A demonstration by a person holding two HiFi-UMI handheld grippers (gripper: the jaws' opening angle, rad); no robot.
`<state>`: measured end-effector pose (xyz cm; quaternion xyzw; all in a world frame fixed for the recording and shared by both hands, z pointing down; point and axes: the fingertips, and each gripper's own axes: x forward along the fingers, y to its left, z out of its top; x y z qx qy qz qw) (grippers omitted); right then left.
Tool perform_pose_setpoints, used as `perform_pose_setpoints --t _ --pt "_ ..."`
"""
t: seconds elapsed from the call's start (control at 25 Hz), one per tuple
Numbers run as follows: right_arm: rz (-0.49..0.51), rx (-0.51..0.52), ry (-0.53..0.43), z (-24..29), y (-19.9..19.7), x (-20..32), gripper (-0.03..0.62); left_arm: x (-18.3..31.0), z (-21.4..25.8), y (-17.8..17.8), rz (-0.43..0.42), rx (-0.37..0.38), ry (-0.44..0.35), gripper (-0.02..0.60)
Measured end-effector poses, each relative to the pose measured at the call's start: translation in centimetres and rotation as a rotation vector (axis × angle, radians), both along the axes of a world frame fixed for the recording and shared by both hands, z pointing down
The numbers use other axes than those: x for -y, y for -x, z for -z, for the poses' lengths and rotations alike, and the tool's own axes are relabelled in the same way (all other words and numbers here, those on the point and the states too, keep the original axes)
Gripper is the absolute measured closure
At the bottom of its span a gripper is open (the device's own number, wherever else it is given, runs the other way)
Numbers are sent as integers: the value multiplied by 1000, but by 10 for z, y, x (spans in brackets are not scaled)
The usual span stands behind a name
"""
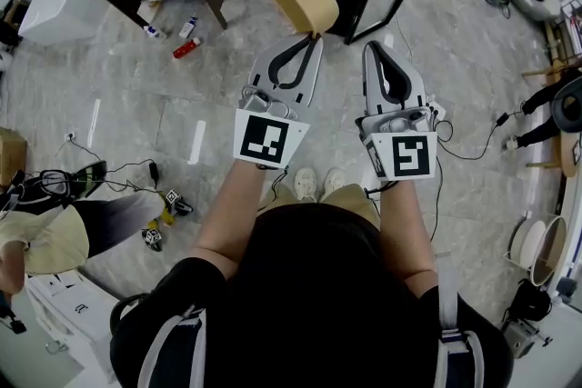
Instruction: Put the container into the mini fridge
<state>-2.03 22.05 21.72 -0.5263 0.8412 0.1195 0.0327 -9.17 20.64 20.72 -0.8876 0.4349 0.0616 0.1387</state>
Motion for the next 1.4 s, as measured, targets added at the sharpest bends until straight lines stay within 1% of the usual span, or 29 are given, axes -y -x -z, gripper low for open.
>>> perform_pose_setpoints --t 0.52,0.68,0.96,1.16,1.4 --pt "5 11 -10 1 7 5 557 5 2 9 -4 25 -20 554" --pt "8 7 -16 6 10 8 557 8 9 14 -3 13 -31 554" --pt "3 18 -20 6 0 15 557 17 9 9 -1 12 -30 554" --pt "14 17 -17 -4 -13 36 557 40 1 -4 8 11 -27 554" --pt "33 18 -22 -7 -37 90 557 88 -4 -28 24 36 -37 554"
